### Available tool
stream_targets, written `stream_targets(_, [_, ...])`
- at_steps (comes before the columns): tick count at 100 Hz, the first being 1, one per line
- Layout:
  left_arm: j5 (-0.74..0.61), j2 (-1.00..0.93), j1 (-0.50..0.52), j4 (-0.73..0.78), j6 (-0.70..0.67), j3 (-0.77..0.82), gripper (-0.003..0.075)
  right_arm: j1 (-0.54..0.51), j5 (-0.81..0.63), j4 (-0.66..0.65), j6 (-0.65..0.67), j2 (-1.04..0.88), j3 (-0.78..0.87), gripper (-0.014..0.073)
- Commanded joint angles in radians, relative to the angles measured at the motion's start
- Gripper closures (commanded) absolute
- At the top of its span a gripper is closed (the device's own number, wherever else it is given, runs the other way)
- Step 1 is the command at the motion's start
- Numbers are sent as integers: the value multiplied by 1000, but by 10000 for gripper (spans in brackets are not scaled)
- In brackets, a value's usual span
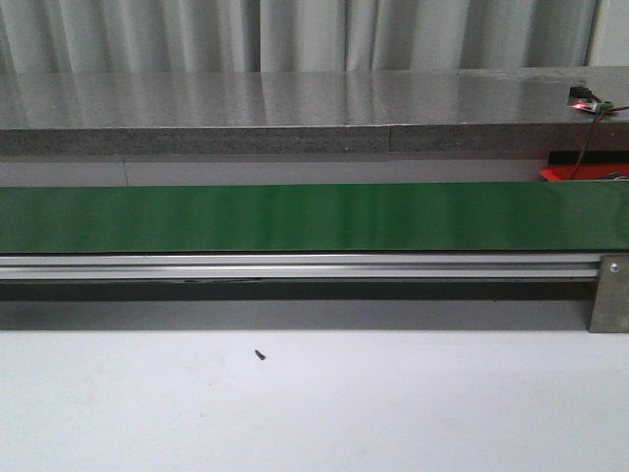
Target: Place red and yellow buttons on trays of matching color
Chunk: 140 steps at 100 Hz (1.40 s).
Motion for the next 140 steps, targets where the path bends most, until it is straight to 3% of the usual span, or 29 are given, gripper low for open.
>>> stream_targets(1, [-66, 9, -7, -7, -7, -26, 740, -7, -46, -2, -2, -24, -24, 319])
stream_targets(31, [-66, 9, -7, -7, -7, -26, 740, -7, -26, -2, -3, -23, -24, 13])
stream_targets(66, [-66, 9, -7, -7, -7, -26, 740, 4, -23, -21, -29, -148, -24, 6])
stream_targets(72, [-66, 9, -7, -7, -7, -26, 740, 19, -21, -26, -32, -175, -24, 45])
stream_targets(79, [-66, 9, -7, -7, -7, -26, 740, 51, -19, -38, -37, -208, -24, 158])
stream_targets(91, [-66, 9, -7, -7, -7, -26, 740, 125, -13, -73, -38, -264, -24, 444])
stream_targets(103, [-66, 9, -7, -7, -7, -26, 740, 196, 6, -89, -38, -312, -24, 665])
stream_targets(140, [-66, 9, -7, -7, -7, -26, 740, 363, 10, -108, -40, -471, 5, 662])
